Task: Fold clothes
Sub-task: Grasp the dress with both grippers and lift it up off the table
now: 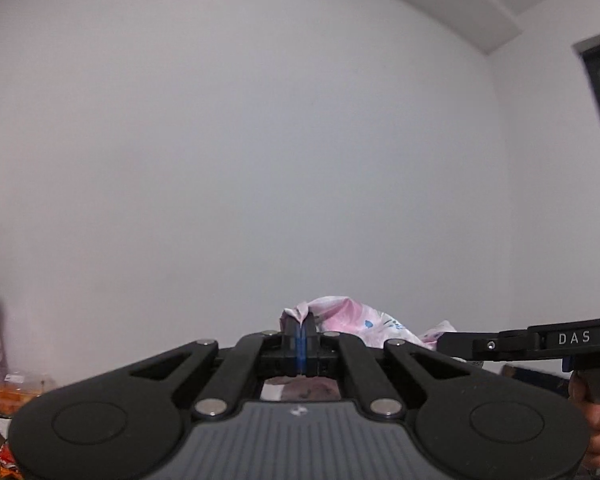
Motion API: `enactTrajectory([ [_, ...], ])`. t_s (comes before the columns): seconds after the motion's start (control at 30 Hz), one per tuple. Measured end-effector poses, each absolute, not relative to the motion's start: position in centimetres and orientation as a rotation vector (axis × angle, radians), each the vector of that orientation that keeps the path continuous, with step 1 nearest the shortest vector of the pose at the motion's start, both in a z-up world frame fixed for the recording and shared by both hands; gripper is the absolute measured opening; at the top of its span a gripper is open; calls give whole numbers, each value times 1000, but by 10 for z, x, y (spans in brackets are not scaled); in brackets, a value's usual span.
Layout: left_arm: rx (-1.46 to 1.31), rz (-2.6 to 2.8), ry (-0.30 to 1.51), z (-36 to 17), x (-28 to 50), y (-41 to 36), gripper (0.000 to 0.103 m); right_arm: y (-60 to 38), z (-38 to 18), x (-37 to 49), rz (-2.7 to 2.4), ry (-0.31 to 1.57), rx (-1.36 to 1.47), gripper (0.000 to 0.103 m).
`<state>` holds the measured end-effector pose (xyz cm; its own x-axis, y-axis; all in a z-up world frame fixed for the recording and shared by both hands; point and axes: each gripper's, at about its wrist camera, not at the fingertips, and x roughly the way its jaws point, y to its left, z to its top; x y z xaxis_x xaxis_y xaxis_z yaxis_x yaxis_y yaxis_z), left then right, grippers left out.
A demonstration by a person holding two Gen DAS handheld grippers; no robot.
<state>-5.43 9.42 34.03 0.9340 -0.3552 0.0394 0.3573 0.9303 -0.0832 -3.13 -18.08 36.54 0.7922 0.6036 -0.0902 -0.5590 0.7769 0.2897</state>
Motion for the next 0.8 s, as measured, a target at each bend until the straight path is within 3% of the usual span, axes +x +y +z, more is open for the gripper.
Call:
enactTrajectory([
  [0.47, -56, -409, -26, 335, -35, 61, 0, -205, 375, -47, 580, 178, 182, 2],
  [0.5, -48, -407, -25, 335, -34, 57, 0, -199, 369, -45, 574, 172, 142, 5],
  [0.57, -30, -410, -29, 333, -33, 53, 0, -188, 359, -42, 566, 158, 61, 24],
  [0.6, -18, -412, -31, 328, -29, 54, 0, -182, 351, -45, 567, 142, 29, 53],
  [0.63, -7, -412, -34, 331, -32, 54, 0, -176, 342, -48, 569, 125, -3, 61],
  [0.8, 3, -417, -44, 336, -38, 52, 0, -145, 303, -54, 543, 85, -151, 61],
])
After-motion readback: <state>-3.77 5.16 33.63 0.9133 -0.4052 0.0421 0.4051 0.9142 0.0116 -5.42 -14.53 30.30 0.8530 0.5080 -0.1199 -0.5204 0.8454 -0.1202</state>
